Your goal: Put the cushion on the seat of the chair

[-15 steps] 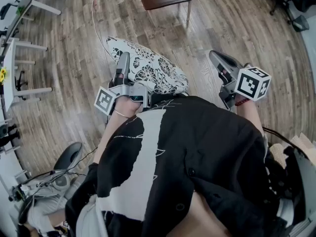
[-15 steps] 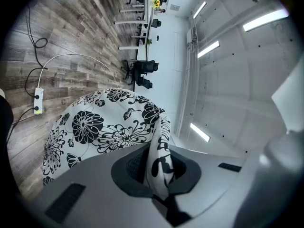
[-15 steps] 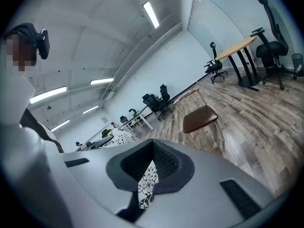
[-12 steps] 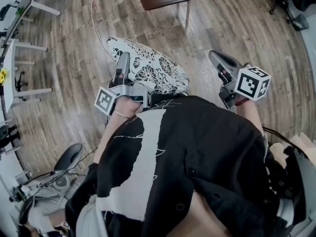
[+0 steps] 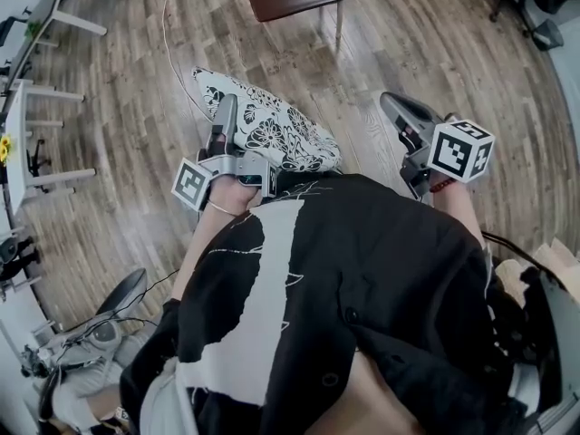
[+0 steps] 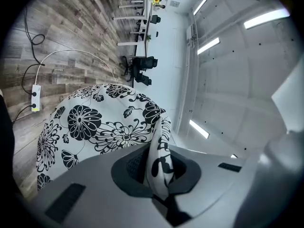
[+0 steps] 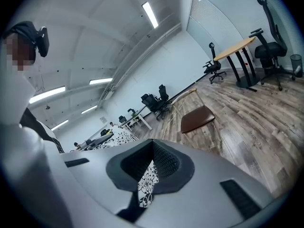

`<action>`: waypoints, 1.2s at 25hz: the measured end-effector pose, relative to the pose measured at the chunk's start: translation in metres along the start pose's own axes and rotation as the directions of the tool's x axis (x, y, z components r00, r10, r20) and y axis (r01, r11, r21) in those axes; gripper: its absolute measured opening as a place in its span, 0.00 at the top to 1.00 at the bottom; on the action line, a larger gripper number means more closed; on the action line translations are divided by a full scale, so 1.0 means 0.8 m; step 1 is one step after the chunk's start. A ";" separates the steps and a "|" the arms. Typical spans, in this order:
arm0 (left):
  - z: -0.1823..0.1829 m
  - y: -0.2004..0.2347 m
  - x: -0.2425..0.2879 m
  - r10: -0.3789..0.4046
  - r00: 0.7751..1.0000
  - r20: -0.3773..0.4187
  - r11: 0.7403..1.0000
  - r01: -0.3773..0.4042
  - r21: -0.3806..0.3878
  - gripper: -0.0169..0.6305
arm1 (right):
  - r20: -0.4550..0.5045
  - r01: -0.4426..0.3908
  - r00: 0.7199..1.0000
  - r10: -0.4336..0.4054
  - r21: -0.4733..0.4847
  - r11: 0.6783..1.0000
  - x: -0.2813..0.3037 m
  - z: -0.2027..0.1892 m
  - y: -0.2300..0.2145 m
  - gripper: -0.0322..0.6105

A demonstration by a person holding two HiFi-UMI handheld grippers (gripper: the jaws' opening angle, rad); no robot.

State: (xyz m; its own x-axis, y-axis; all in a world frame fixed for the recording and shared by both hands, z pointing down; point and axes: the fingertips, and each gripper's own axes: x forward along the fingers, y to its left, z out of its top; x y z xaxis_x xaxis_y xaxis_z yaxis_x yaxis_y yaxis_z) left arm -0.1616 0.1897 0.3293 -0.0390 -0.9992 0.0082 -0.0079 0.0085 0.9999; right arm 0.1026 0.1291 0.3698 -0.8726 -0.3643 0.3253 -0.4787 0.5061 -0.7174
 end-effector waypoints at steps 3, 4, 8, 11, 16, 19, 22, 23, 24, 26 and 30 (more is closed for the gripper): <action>0.006 0.002 0.003 0.011 1.000 -0.007 1.000 -0.011 0.029 0.94 | 0.005 0.012 1.000 -0.012 0.022 1.000 0.002 0.002 -0.003 0.93; 0.007 0.003 0.005 0.016 1.000 -0.015 0.999 -0.015 0.044 0.94 | 0.011 0.019 1.000 -0.019 0.029 0.999 0.003 0.004 -0.006 0.93; 0.004 0.016 0.027 0.030 0.997 -0.073 0.996 -0.024 0.089 0.94 | -0.041 0.025 0.999 -0.024 0.039 0.999 0.019 -0.002 -0.021 0.93; 0.002 0.024 0.070 0.023 0.993 -0.116 0.996 -0.013 0.093 0.94 | -0.086 0.036 0.996 -0.035 0.013 0.999 0.049 0.006 -0.037 0.93; 0.016 0.057 0.158 0.032 0.983 -0.182 0.994 -0.011 0.112 0.94 | -0.100 0.094 0.990 -0.095 -0.012 0.995 0.119 0.037 -0.077 0.93; 0.031 0.077 0.192 0.029 0.979 -0.200 0.996 -0.011 0.089 0.94 | -0.099 0.126 0.987 -0.124 0.015 0.992 0.150 0.042 -0.097 0.93; 0.032 0.087 0.196 0.052 0.974 -0.220 0.996 -0.034 0.088 0.94 | -0.100 0.145 0.985 -0.140 0.038 0.989 0.154 0.038 -0.104 0.93; 0.029 0.085 0.197 0.055 0.971 -0.231 0.995 -0.035 0.089 0.94 | -0.096 0.152 0.984 -0.147 0.043 0.988 0.153 0.039 -0.104 0.93; 0.026 0.082 0.198 0.056 0.968 -0.243 0.995 -0.035 0.089 0.94 | -0.092 0.157 0.984 -0.152 0.047 0.986 0.150 0.040 -0.103 0.93; 0.020 0.074 0.200 0.059 0.964 -0.260 0.995 -0.036 0.092 0.94 | -0.089 0.155 0.985 -0.150 0.055 0.986 0.145 0.041 -0.099 0.93; 0.016 0.059 0.211 0.048 0.955 -0.291 0.995 -0.020 0.100 0.94 | -0.079 0.156 0.985 -0.152 0.047 0.987 0.147 0.047 -0.087 0.93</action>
State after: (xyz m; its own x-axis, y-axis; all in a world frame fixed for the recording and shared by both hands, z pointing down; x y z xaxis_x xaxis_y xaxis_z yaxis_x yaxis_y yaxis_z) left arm -0.1814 0.0216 0.3774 0.2535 -0.9656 0.0585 -0.1075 0.0320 0.9937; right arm 0.0371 0.0218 0.4352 -0.7944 -0.3745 0.4783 -0.6042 0.4057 -0.6859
